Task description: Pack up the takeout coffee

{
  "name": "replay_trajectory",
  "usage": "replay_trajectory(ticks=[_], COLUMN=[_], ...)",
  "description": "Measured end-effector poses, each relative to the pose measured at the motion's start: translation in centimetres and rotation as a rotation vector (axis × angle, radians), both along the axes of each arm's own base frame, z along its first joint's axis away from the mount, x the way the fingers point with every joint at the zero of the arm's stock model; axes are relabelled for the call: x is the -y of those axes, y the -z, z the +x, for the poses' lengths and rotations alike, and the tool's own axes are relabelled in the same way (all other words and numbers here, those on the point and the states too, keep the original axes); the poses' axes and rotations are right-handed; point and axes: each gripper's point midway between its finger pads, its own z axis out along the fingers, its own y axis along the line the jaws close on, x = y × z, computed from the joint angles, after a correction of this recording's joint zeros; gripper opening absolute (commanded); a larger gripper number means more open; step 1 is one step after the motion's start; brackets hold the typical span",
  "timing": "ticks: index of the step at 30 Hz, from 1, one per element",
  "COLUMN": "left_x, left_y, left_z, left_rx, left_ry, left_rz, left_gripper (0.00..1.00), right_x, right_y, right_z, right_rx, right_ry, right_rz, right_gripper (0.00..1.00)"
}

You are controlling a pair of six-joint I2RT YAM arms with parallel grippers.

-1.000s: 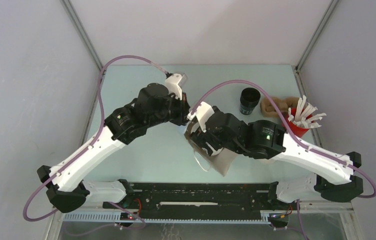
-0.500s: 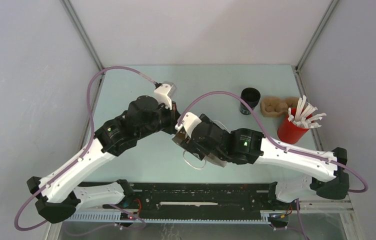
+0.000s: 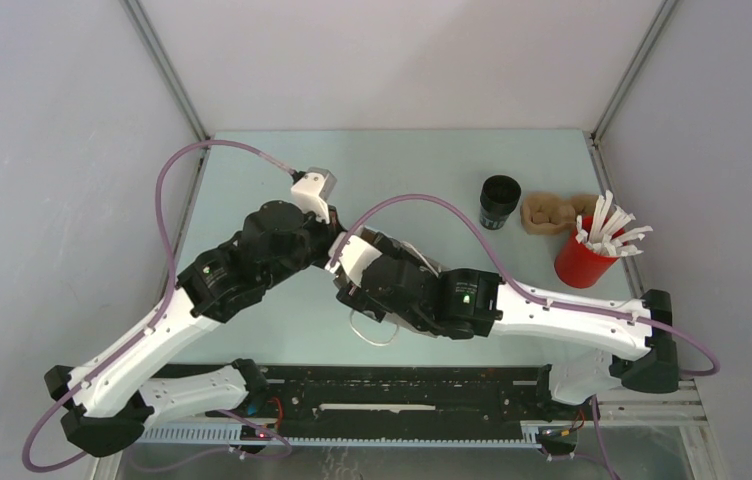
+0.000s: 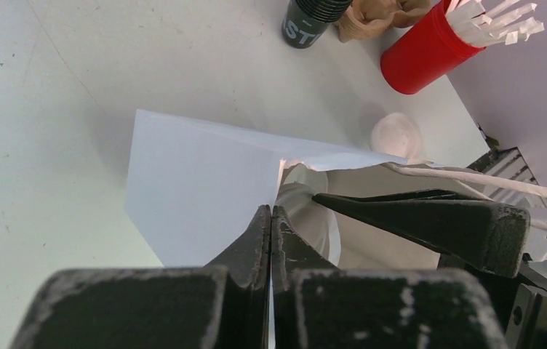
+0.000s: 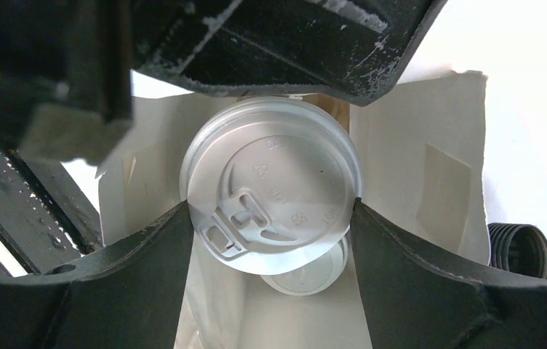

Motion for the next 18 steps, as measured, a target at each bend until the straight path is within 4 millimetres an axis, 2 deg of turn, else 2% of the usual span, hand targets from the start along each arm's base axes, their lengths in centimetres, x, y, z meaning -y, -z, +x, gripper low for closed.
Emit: replay_trajectory(ticks=[7, 12, 18], left_x=[0.0, 0.1, 0.0], left_y=[0.1, 0.1, -0.3], left_z=[0.0, -0.1, -0.3], left_rx=[0.001, 0.007, 0.015], left_ry=[0.0, 0.01, 0.013], left_rz=[0.006, 0.008, -0.002], left_gripper=[0.0, 0.0, 0.0], right_x=[0.5, 2.4, 3.3], right_y=[0.3, 2.4, 3.0], right_z=[-0.1, -0.8, -1.2], right_rx=[0.0, -0.015, -0.016], right_ry=[0.022, 0.014, -0.049], right_rz=[-0.01, -0.048, -0.021], right_gripper=[0.36, 0.36, 0.34])
